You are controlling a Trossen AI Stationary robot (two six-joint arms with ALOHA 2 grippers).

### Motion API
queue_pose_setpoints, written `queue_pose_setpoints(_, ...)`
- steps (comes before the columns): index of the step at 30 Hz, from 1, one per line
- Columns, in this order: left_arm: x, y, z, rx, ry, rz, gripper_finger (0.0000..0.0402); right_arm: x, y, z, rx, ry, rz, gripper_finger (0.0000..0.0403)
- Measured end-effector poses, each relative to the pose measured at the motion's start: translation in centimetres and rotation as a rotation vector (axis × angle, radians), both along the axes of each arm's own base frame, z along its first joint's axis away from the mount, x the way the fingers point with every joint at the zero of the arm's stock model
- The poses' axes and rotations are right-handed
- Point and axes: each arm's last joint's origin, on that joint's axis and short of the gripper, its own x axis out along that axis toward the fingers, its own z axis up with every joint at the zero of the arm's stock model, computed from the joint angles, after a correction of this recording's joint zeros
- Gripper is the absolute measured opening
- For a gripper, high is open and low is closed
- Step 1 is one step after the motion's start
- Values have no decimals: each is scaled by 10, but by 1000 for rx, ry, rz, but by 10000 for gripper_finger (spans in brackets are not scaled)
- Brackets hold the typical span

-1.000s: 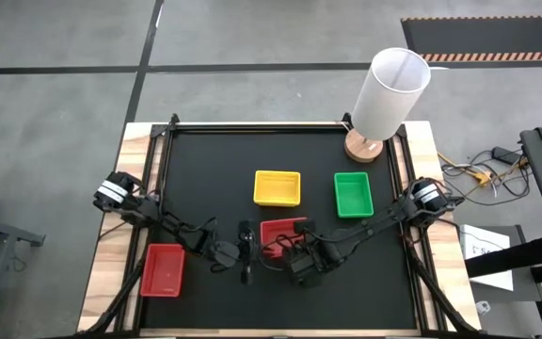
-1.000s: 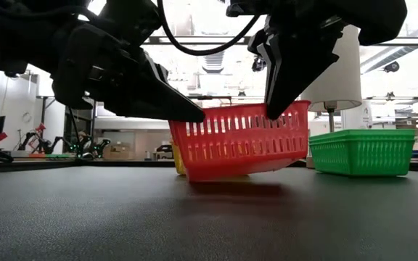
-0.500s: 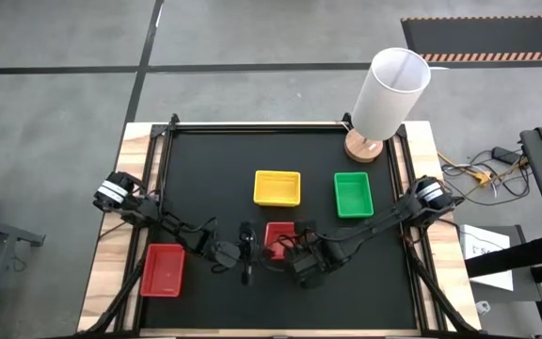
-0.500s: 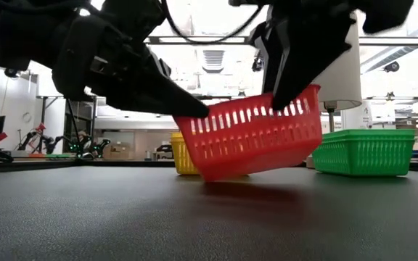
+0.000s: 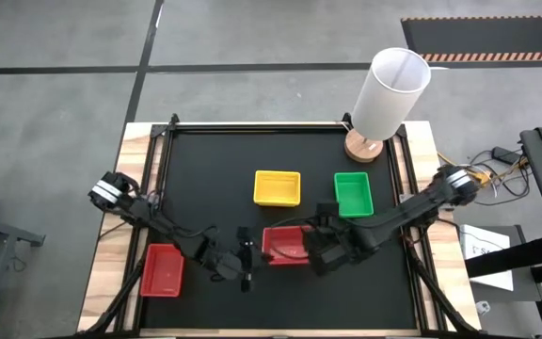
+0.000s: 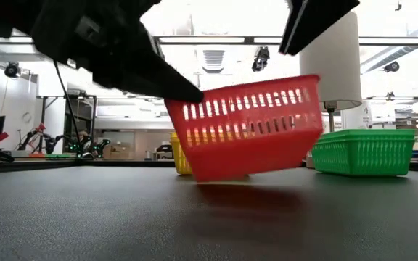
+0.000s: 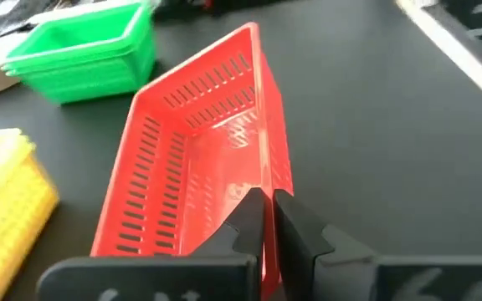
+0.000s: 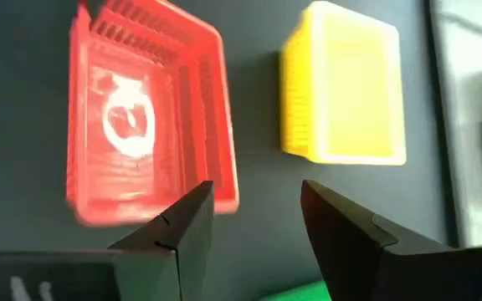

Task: Stack baskets by color
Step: Stack the red bin on top of the left red bin

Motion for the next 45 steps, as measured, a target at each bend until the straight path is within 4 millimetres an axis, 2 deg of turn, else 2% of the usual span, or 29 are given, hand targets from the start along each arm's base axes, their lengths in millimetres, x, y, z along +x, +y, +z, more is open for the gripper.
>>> queue_pose_setpoints(6,5,-13,23,23,154,80,0,-45,-9,23,-31,-149,-69,166)
queue_pose_setpoints(11,2,-24,39,38,208,115,0,-78,-18,22,-31,-281,-133,168)
queue_pose_setpoints(15,-2,-32,53,9,264,171,0,-95,-26,14,5,-365,-151,168)
queue_pose_setpoints(22,-22,-46,85,-28,386,296,0,-106,-33,2,55,-456,-125,168)
queue_pose_setpoints(28,-45,-51,95,-100,491,439,0,-106,-33,-4,57,-471,-111,168)
queue_pose_setpoints(33,-61,-51,119,-107,574,555,0,-104,-31,-8,42,-454,-103,168)
queue_pose_setpoints(38,-76,-50,141,-129,755,657,0,-104,-31,-8,41,-454,-103,168)
queue_pose_setpoints(45,-88,-56,144,-342,961,709,0,-103,-31,-8,41,-460,-104,168)
